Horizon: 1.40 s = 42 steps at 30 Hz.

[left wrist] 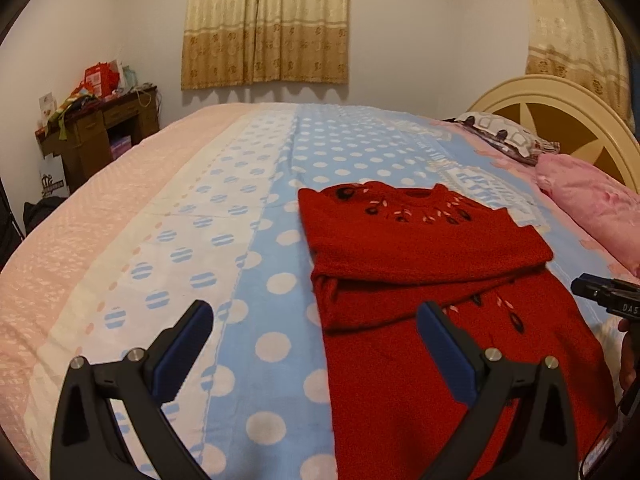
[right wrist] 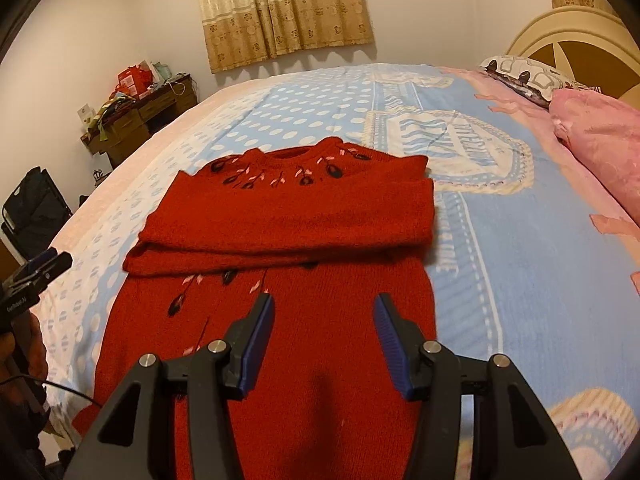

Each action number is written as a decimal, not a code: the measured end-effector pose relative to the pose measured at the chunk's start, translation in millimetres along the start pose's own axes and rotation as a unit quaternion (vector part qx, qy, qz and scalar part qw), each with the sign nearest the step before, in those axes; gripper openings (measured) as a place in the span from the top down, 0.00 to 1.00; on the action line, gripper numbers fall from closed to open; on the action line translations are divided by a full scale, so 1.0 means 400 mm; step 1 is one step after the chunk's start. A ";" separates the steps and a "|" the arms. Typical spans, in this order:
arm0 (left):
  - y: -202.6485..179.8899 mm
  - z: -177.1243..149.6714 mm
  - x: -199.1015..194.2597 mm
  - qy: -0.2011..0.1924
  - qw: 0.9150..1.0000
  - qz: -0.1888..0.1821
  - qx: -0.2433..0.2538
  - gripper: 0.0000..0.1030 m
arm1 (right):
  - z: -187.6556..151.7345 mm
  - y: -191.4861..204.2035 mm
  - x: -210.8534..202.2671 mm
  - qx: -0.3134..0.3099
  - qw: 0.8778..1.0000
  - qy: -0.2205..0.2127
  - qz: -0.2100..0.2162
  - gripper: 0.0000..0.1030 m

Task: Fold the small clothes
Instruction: 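Move both grippers back to the sweater hem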

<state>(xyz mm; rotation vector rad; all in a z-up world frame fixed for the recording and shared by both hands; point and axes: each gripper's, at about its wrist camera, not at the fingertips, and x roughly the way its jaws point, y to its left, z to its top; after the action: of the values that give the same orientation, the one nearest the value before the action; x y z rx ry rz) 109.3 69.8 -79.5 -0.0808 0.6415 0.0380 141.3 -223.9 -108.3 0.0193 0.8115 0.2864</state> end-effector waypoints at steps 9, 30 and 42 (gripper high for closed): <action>0.000 -0.055 -0.086 -0.010 1.000 -0.002 0.027 0.00 | -0.064 0.028 -0.054 -0.006 1.000 -0.002 0.003 0.48; -0.050 -0.288 -0.196 0.095 0.986 -0.027 0.138 0.00 | -0.237 0.041 -0.182 -0.036 0.999 0.016 -0.008 0.48; -0.004 -0.355 -0.123 0.164 0.981 -0.052 0.090 0.03 | -0.290 0.010 -0.198 -0.025 0.999 0.028 -0.020 0.48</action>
<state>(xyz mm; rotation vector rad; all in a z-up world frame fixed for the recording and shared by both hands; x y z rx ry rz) -14.5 55.4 -163.3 0.0569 0.9675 -0.1369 5.5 -251.4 -131.4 -0.0524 0.8582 0.2698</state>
